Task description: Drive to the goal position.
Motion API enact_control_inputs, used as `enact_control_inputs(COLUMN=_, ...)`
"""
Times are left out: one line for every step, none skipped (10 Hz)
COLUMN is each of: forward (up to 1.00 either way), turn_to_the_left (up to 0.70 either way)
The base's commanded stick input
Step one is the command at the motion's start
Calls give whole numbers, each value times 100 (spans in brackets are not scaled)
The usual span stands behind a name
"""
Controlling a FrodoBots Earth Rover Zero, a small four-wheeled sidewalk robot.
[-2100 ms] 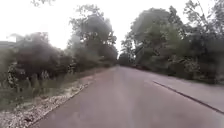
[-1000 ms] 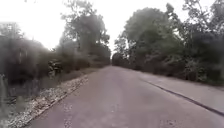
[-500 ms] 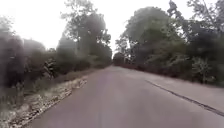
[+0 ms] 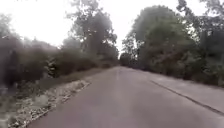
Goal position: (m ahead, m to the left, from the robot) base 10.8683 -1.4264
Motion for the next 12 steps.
enact_control_inputs(forward=85, turn_to_the_left=0)
enact_control_inputs(forward=85, turn_to_the_left=0)
enact_control_inputs(forward=85, turn_to_the_left=0)
enact_control_inputs(forward=85, turn_to_the_left=0)
enact_control_inputs(forward=85, turn_to_the_left=0)
enact_control_inputs(forward=85, turn_to_the_left=0)
enact_control_inputs(forward=85, turn_to_the_left=0)
enact_control_inputs(forward=85, turn_to_the_left=0)
enact_control_inputs(forward=85, turn_to_the_left=0)
enact_control_inputs(forward=85, turn_to_the_left=0)
enact_control_inputs(forward=85, turn_to_the_left=0)
enact_control_inputs(forward=85, turn_to_the_left=0)
